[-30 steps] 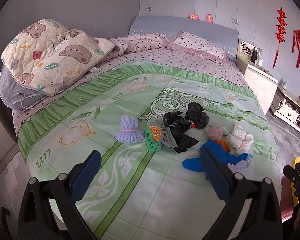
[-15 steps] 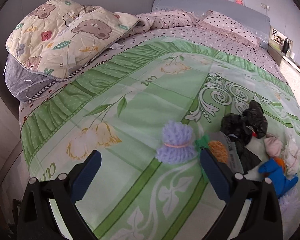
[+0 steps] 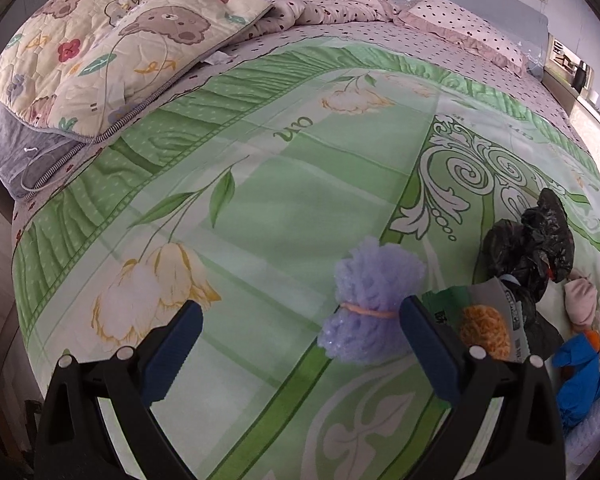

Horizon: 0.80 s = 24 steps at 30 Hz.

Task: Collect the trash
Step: 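Grasp the lavender yarn ball with the left tool while the right tool grasps the blue-white Rabbit tube, then carry the yarn ball in the left tool while the right tool carries the tube over the yellow-rimmed bin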

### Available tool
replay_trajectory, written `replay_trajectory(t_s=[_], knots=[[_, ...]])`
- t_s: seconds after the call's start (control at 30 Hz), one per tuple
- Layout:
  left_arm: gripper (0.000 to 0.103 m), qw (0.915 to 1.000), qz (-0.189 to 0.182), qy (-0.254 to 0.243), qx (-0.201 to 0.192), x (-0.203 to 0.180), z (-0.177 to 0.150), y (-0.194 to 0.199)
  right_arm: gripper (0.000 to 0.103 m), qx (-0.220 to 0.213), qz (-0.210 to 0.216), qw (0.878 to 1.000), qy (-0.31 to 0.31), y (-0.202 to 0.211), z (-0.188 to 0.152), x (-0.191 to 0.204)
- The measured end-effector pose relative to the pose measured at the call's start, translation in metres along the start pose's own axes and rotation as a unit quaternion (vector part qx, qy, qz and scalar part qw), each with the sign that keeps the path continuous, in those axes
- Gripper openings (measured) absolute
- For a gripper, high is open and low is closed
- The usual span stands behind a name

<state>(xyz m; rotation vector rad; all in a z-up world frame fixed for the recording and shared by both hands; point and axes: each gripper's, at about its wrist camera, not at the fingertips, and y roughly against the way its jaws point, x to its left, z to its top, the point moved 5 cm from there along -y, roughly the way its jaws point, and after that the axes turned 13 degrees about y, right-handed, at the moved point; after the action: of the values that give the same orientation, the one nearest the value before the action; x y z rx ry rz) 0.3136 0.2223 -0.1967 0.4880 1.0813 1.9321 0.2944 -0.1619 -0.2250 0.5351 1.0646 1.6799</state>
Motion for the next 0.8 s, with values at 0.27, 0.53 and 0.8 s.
replay_trajectory(t_s=[0.27,0.53,0.8], knots=[[0.081,0.9972,-0.018,-0.067,0.03,-0.03,-0.013,-0.022,0.066,0.014,0.016,1.0,-0.008,-0.017,0.0,0.001],[0.033,0.9919,-0.068,-0.101,0.036,-0.051,-0.024,-0.028,0.038,0.007,0.034,0.999,-0.01,-0.019,0.002,0.001],[0.028,0.9915,-0.107,-0.059,0.046,-0.041,-0.021,-0.029,0.01,-0.007,0.099,0.994,-0.042,-0.015,0.006,-0.001]])
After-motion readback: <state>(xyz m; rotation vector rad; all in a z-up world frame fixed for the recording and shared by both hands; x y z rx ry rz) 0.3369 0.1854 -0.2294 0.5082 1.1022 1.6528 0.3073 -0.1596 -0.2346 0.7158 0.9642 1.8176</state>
